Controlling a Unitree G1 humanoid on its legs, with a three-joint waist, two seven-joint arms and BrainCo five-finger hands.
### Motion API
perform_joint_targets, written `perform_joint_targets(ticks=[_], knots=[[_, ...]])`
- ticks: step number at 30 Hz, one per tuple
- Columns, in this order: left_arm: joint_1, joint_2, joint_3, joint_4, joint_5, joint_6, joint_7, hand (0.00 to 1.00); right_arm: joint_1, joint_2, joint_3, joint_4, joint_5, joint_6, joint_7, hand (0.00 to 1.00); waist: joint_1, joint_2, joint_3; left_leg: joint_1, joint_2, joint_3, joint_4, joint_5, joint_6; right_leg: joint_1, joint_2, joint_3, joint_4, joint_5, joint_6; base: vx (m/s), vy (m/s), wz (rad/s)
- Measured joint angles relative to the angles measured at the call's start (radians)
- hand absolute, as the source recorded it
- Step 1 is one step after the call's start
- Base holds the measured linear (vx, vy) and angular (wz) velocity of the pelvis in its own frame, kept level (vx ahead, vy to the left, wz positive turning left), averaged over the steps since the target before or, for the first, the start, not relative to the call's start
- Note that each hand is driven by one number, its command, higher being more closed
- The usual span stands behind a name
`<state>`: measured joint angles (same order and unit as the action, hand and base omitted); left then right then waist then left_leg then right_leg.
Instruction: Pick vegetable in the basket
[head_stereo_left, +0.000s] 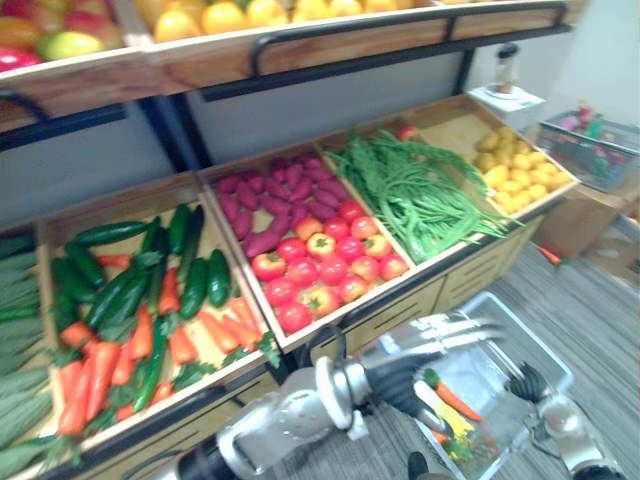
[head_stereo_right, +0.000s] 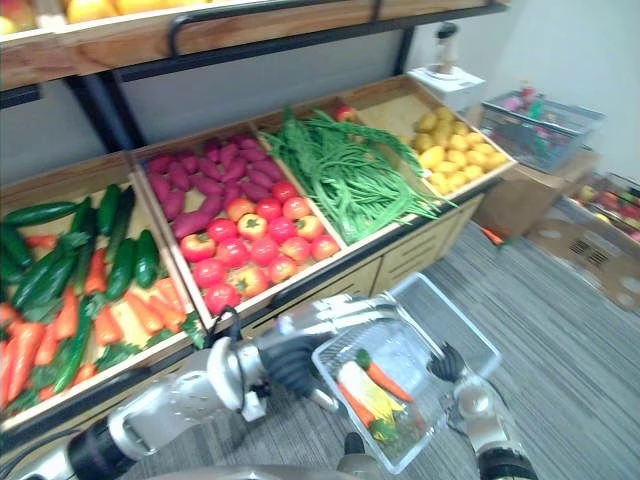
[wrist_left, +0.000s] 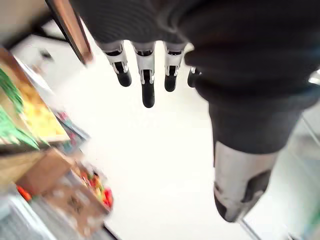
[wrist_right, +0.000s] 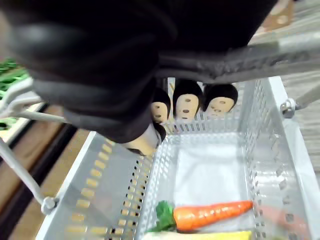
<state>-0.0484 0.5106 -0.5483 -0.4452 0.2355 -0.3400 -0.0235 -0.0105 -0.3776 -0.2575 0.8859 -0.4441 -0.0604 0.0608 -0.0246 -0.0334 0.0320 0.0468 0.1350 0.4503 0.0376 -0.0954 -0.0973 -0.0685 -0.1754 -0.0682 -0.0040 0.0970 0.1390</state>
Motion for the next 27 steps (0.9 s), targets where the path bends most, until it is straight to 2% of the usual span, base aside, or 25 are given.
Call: perform_joint_targets(ticks=[1, 2, 4, 5, 6, 8, 9, 10, 12, 14, 17, 20, 22, 26, 27], knots=[[0.045, -0.010, 0.091, -0.012, 0.000, 0.001, 0.028, 0.00, 0.001, 0.014, -0.058, 0.067, 0.029, 0.010, -0.028, 1.00, 0.002, -0.006, -0.009, -0.012, -0.011, -0.041, -0.024, 0.023, 0.003, 0.006, -0.009, -0.037, -0.006, -0.003, -0.003, -0.01, -0.038, 1.06], [0.066, -0.017, 0.136, -0.017, 0.002, 0.001, 0.045, 0.00, 0.003, 0.023, -0.088, 0.096, 0.054, 0.015, -0.043, 1.00, 0.006, -0.008, -0.011, -0.014, -0.016, -0.059, -0.037, 0.035, 0.004, 0.009, -0.012, -0.054, -0.008, -0.003, -0.003, -0.01, -0.028, 0.97], [0.135, -0.072, 0.301, -0.022, 0.003, 0.006, 0.105, 0.00, 0.024, 0.060, -0.202, 0.184, 0.202, 0.011, -0.115, 1.00, 0.014, -0.014, -0.013, -0.033, -0.031, -0.132, -0.076, 0.082, 0.013, 0.021, -0.021, -0.117, -0.019, -0.003, -0.003, -0.01, -0.019, 0.88], [0.148, -0.092, 0.335, -0.022, 0.003, 0.012, 0.120, 0.00, 0.036, 0.065, -0.221, 0.200, 0.246, 0.009, -0.128, 1.00, 0.021, -0.016, -0.015, -0.036, -0.037, -0.147, -0.084, 0.091, 0.015, 0.024, -0.023, -0.131, -0.020, -0.004, -0.003, -0.04, -0.002, 0.79], [0.170, -0.128, 0.395, -0.024, 0.004, 0.021, 0.147, 0.00, 0.061, 0.081, -0.262, 0.232, 0.340, 0.002, -0.143, 1.00, 0.033, -0.024, -0.018, -0.047, -0.039, -0.174, -0.092, 0.102, 0.015, 0.029, -0.025, -0.158, -0.021, -0.010, -0.002, -0.04, 0.004, 0.65], [0.219, -0.188, 0.520, -0.022, 0.003, 0.024, 0.185, 0.00, 0.089, 0.148, -0.335, 0.280, 0.475, 0.001, -0.148, 1.00, 0.032, -0.046, -0.030, -0.060, -0.047, -0.223, -0.115, 0.125, 0.009, 0.042, -0.030, -0.200, -0.022, -0.039, 0.004, -0.05, -0.022, 0.69], [0.232, -0.214, 0.558, -0.021, 0.003, 0.026, 0.199, 0.00, 0.093, 0.168, -0.352, 0.293, 0.499, -0.001, -0.152, 1.00, 0.032, -0.047, -0.033, -0.061, -0.046, -0.235, -0.124, 0.133, 0.007, 0.044, -0.028, -0.210, -0.022, -0.041, 0.002, -0.05, -0.040, 0.57], [0.252, -0.269, 0.630, -0.014, 0.003, 0.034, 0.241, 0.00, 0.100, 0.194, -0.375, 0.315, 0.528, -0.005, -0.154, 1.00, 0.032, -0.049, -0.033, -0.062, -0.045, -0.253, -0.135, 0.144, 0.006, 0.050, -0.026, -0.228, -0.022, -0.044, 0.000, -0.04, -0.021, 0.39], [0.272, -0.368, 0.745, 0.033, 0.003, 0.051, 0.310, 0.00, 0.113, 0.218, -0.405, 0.339, 0.543, -0.005, -0.155, 1.00, 0.037, -0.047, -0.035, -0.064, -0.046, -0.277, -0.138, 0.151, 0.005, 0.064, -0.027, -0.253, -0.020, -0.059, -0.001, -0.07, -0.010, 0.35], [0.286, -0.420, 0.814, 0.094, 0.003, 0.070, 0.357, 0.00, 0.138, 0.224, -0.402, 0.347, 0.540, -0.006, -0.154, 1.00, 0.052, -0.044, -0.037, -0.069, -0.047, -0.294, -0.139, 0.155, 0.007, 0.071, -0.027, -0.265, -0.024, -0.063, 0.001, -0.07, 0.004, 0.29], [0.293, -0.484, 0.915, 0.199, 0.004, 0.118, 0.433, 0.00, 0.162, 0.226, -0.403, 0.345, 0.528, -0.005, -0.166, 1.00, 0.054, -0.041, -0.043, -0.092, -0.052, -0.330, -0.139, 0.167, 0.009, 0.071, -0.030, -0.307, -0.029, -0.063, 0.002, -0.03, 0.015, 0.33], [0.290, -0.485, 0.976, 0.343, 0.005, 0.148, 0.479, 0.00, 0.163, 0.236, -0.398, 0.313, 0.495, -0.006, -0.171, 1.00, 0.053, -0.042, -0.044, -0.092, -0.052, -0.337, -0.139, 0.167, 0.011, 0.073, -0.029, -0.313, -0.030, -0.062, 0.002, -0.02, 0.008, 0.09], [0.289, -0.486, 1.019, 0.519, 0.014, 0.179, 0.522, 0.00, 0.166, 0.251, -0.363, 0.276, 0.477, -0.010, -0.177, 1.00, 0.051, -0.044, -0.051, -0.091, -0.052, -0.339, -0.139, 0.167, 0.012, 0.075, -0.029, -0.317, -0.033, -0.063, 0.002, 0.00, 0.000, 0.00], [0.289, -0.491, 1.101, 0.782, -0.004, 0.225, 0.550, 0.00, 0.168, 0.286, -0.333, 0.226, 0.442, -0.012, -0.183, 1.00, 0.050, -0.052, -0.057, -0.083, -0.051, -0.327, -0.139, 0.162, 0.011, 0.087, -0.026, -0.318, -0.046, -0.062, 0.000, 0.02, -0.002, -0.03], [0.289, -0.492, 1.131, 0.870, -0.049, 0.229, 0.549, 0.00, 0.166, 0.290, -0.321, 0.224, 0.441, -0.012, -0.183, 1.00, 0.049, -0.053, -0.060, -0.075, -0.051, -0.324, -0.139, 0.156, 0.011, 0.092, -0.026, -0.315, -0.049, -0.062, 0.000, 0.05, -0.005, -0.10]])
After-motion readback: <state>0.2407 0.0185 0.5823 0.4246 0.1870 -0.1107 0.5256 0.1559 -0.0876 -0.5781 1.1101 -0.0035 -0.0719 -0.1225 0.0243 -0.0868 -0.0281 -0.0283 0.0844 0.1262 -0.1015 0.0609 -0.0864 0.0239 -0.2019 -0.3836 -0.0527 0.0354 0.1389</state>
